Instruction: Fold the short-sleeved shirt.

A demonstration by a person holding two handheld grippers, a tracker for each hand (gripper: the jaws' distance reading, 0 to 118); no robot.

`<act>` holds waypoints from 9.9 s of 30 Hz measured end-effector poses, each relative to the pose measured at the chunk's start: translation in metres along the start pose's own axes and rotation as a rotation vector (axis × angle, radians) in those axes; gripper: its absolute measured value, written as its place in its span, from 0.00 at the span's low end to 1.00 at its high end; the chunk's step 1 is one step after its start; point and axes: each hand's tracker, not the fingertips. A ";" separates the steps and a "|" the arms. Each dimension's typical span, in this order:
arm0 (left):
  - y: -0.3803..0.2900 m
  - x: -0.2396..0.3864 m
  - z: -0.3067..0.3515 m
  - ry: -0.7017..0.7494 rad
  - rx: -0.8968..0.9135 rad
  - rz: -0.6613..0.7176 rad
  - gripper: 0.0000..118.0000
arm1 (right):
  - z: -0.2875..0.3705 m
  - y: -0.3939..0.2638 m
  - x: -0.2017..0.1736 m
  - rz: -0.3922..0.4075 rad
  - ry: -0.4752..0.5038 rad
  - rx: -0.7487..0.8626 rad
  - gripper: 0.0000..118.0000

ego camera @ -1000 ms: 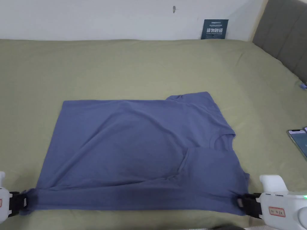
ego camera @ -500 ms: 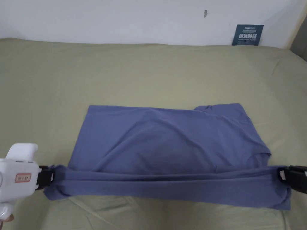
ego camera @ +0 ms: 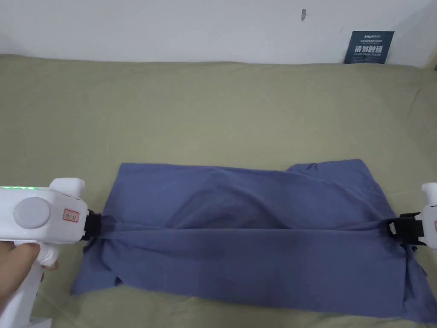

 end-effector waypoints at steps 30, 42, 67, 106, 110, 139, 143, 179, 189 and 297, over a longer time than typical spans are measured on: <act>-0.096 -0.003 0.052 -0.002 0.027 0.129 0.99 | 0.088 -0.122 -0.009 -0.083 0.019 0.068 0.01; -0.090 0.013 0.024 0.013 0.014 0.098 0.05 | 0.059 -0.117 0.008 -0.098 -0.038 0.024 0.58; -0.103 0.008 0.085 0.023 0.048 0.033 0.05 | 0.099 -0.123 -0.003 -0.069 -0.015 0.032 0.07; -0.016 0.003 0.017 0.081 0.086 0.068 0.03 | 0.055 -0.059 -0.016 -0.097 -0.036 0.091 0.03; 0.016 -0.002 -0.015 0.081 0.083 0.094 0.05 | 0.032 -0.040 -0.008 -0.098 -0.050 0.073 0.03; 0.032 0.013 -0.042 0.062 -0.020 0.010 0.01 | -0.054 0.031 0.012 0.028 -0.070 -0.095 0.30; 0.027 0.008 -0.021 0.053 0.014 0.012 0.01 | -0.013 0.029 0.017 0.014 -0.025 -0.035 0.01; -0.209 -0.037 0.110 -0.041 0.154 0.036 0.87 | 0.130 -0.197 0.000 -0.043 -0.021 0.039 0.58; -0.166 0.032 0.191 -0.004 0.463 -0.047 0.78 | 0.176 -0.145 -0.064 -0.036 -0.030 0.381 0.58; -0.106 0.194 0.046 -0.536 -0.198 0.142 0.97 | 0.222 -0.205 -0.154 -0.058 -0.230 0.665 0.00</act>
